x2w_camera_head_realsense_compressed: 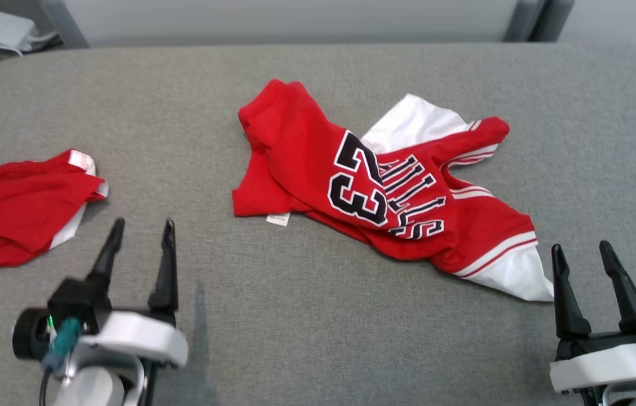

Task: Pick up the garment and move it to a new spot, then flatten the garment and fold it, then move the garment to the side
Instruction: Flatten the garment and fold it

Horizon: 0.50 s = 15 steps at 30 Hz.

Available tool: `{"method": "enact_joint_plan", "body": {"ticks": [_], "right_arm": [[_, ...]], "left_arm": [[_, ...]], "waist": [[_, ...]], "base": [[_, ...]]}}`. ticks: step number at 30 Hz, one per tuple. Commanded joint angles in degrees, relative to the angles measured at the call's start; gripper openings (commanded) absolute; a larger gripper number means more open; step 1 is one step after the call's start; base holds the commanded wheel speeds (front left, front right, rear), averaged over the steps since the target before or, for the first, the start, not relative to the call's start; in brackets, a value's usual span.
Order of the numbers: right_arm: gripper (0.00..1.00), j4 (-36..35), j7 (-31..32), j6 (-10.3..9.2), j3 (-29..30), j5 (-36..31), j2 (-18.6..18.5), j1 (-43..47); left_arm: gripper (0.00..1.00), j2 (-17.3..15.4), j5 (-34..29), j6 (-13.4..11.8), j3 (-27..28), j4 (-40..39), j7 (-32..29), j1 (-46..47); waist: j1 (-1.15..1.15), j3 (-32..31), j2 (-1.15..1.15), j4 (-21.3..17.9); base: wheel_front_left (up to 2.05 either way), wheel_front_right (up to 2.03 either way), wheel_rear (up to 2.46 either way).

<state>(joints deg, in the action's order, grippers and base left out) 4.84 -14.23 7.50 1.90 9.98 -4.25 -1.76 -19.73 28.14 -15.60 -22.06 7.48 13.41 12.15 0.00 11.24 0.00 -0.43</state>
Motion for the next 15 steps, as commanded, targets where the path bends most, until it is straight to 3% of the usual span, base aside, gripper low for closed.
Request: {"method": "enact_joint_plan", "body": {"ticks": [1, 6, 15], "right_arm": [[1.00, -0.3, -0.8, -0.01, -0.9, -0.6, -1.3, 0.5], [1.00, 0.7, -0.2, -0.01, -0.6, -0.8, -1.5, 4.3], [1.00, -0.5, 1.7, -0.01, 0.2, -0.5, -0.6, 10.6]], "left_arm": [[1.00, -2.0, -0.7, -1.7, 1.8, -4.9, -0.8, -1.6], [1.00, -3.4, -1.4, -5.1, 0.7, -13.1, -4.5, -9.1], [1.00, -5.3, -1.1, -7.7, 0.2, -17.8, -7.8, -15.9]], "waist": [[0.00, -2.9, 0.00, 1.7], [0.00, -6.9, 0.00, 2.7], [0.00, -11.3, 0.00, 2.3]], "base": [[0.00, 0.00, 0.00], [0.00, 0.00, 0.00], [0.00, 0.00, 0.00]]}}
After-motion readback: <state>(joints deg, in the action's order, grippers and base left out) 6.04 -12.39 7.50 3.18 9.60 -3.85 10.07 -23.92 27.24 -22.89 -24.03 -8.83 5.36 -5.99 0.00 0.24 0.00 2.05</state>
